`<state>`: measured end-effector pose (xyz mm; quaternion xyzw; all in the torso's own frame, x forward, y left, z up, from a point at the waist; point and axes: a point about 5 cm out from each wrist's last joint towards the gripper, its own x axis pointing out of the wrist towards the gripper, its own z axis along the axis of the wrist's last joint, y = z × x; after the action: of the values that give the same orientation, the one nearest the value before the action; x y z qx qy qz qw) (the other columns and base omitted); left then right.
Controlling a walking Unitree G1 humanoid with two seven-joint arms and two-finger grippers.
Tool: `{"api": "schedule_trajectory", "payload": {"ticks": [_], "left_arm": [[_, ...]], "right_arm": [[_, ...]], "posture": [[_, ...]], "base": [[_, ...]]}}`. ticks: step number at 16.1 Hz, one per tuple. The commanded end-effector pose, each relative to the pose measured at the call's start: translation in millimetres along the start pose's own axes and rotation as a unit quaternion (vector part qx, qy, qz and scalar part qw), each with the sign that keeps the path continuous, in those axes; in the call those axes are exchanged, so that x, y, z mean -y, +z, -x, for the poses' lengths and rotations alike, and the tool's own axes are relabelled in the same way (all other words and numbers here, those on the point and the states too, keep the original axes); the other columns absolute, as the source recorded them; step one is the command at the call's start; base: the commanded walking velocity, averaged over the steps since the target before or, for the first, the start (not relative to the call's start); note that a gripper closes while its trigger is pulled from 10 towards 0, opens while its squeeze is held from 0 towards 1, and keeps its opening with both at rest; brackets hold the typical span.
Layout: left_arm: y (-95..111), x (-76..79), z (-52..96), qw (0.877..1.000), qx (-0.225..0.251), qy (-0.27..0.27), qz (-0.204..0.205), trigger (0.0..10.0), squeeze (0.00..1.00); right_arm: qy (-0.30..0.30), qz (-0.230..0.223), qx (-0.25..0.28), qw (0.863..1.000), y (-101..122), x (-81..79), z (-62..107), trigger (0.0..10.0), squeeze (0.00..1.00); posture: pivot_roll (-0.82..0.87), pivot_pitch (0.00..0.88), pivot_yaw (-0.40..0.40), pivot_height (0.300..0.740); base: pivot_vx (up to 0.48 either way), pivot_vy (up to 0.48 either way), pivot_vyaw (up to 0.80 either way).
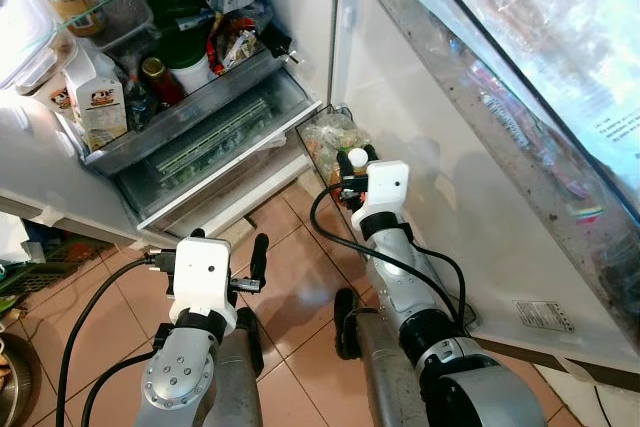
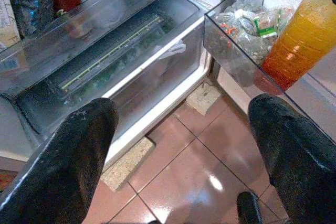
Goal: Restocking fridge
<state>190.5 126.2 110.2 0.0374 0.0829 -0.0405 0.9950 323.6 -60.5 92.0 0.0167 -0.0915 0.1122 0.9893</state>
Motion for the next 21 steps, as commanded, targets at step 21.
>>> {"api": "schedule_trajectory", "payload": {"ticks": [21], "left_arm": [[-6,-1.9,1.3,1.000,-0.016,0.006,-0.008,10.0,0.00]], "right_arm": [[-0.033,0.005,-0.057,0.998,-26,-9.8,20.9,10.0,0.28]], "posture": [[0.24,0.430,0.024,0.740]], "base": [[0.000,0.000,0.00]]}}
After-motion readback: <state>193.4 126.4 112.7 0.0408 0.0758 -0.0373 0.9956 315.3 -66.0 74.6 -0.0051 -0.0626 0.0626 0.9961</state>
